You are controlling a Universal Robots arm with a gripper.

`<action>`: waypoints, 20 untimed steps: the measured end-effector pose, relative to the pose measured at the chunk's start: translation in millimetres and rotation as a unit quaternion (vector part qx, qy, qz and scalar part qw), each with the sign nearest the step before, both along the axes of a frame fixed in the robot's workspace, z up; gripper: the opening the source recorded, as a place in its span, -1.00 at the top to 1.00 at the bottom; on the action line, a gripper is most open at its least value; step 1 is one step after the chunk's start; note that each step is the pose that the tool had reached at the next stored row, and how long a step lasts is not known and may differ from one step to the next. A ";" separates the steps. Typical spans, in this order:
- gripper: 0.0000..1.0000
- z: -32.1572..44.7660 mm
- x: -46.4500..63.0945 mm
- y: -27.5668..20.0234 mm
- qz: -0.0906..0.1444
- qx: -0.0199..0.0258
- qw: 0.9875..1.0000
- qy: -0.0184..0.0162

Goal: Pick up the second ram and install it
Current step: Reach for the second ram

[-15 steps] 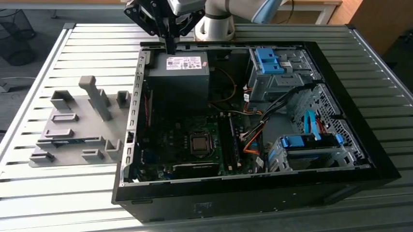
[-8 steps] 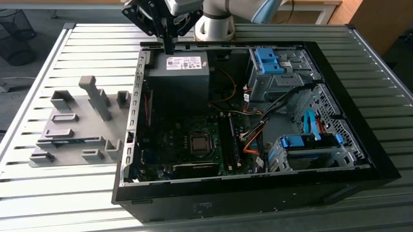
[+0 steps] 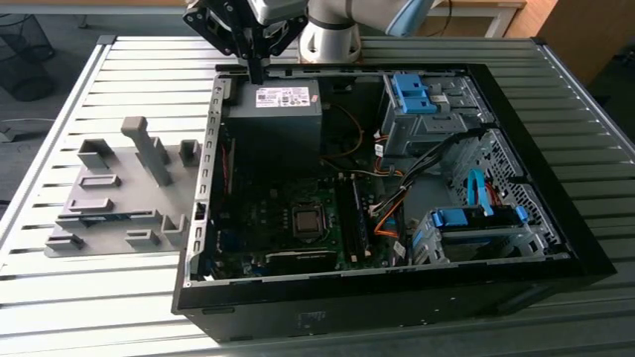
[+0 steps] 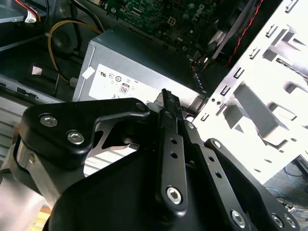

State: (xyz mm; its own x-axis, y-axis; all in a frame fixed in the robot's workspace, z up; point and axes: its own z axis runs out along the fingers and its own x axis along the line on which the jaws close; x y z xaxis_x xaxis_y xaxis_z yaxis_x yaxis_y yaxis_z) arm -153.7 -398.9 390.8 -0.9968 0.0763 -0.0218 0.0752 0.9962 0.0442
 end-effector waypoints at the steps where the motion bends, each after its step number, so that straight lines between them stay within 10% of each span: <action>1: 0.79 0.0 -0.5 0.0 0.000 0.000 1.000 0.000; 20: 0.79 -0.6 -11.3 0.0 0.000 0.000 1.000 0.000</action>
State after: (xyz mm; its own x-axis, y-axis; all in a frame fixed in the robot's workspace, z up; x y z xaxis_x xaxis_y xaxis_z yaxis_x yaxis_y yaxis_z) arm -165.0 -398.9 390.1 -0.9969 0.0762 -0.0215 0.0752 0.9962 0.0441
